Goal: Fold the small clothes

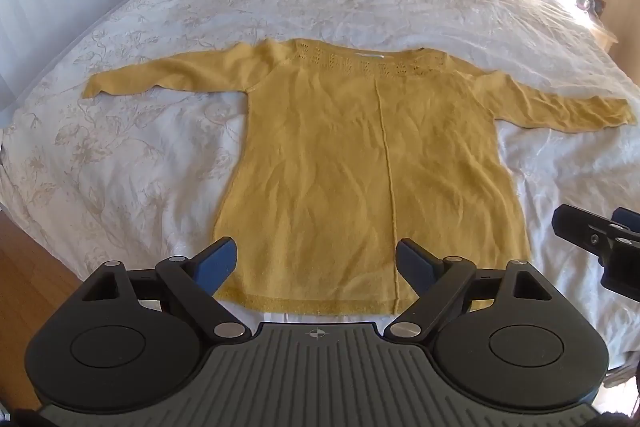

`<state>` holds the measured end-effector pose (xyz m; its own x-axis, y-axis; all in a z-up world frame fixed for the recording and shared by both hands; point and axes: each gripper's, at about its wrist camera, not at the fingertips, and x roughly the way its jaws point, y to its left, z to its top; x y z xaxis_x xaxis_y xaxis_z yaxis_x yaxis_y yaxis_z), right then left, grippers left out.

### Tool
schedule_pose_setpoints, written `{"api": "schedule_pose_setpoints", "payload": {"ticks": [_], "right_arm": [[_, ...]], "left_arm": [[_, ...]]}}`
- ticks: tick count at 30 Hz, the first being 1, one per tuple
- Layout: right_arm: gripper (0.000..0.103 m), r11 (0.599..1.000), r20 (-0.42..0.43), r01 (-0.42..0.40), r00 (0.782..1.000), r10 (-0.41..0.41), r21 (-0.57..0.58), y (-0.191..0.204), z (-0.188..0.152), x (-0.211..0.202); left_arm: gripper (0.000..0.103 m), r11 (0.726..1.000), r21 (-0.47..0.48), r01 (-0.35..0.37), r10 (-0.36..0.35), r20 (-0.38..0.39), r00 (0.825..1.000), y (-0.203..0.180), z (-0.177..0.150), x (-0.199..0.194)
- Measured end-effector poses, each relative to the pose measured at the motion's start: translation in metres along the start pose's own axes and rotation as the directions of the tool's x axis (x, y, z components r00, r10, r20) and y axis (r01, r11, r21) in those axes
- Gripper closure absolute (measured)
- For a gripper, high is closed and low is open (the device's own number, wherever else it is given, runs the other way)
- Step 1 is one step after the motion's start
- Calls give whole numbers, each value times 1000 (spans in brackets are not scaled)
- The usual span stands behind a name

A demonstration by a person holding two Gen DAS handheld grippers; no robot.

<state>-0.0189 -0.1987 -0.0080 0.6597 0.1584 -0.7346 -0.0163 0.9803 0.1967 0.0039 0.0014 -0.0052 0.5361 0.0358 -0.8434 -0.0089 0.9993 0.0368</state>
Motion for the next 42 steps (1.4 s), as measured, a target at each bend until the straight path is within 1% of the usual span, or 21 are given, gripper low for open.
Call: {"api": "schedule_pose_setpoints", "payload": {"ticks": [13, 25, 42], "right_arm": [[13, 1000, -11, -5, 1000, 5, -15, 3, 2, 5], [13, 1000, -11, -5, 1000, 5, -17, 3, 3, 7], [13, 1000, -16, -18, 1000, 18, -22, 6, 6, 13]], "left_arm": [[16, 1000, 1, -2, 2, 0, 1000, -1, 1, 1], [16, 1000, 9, 28, -28, -12, 1000, -5, 6, 6], [16, 999, -7, 35, -36, -34, 999, -1, 7, 13]]}}
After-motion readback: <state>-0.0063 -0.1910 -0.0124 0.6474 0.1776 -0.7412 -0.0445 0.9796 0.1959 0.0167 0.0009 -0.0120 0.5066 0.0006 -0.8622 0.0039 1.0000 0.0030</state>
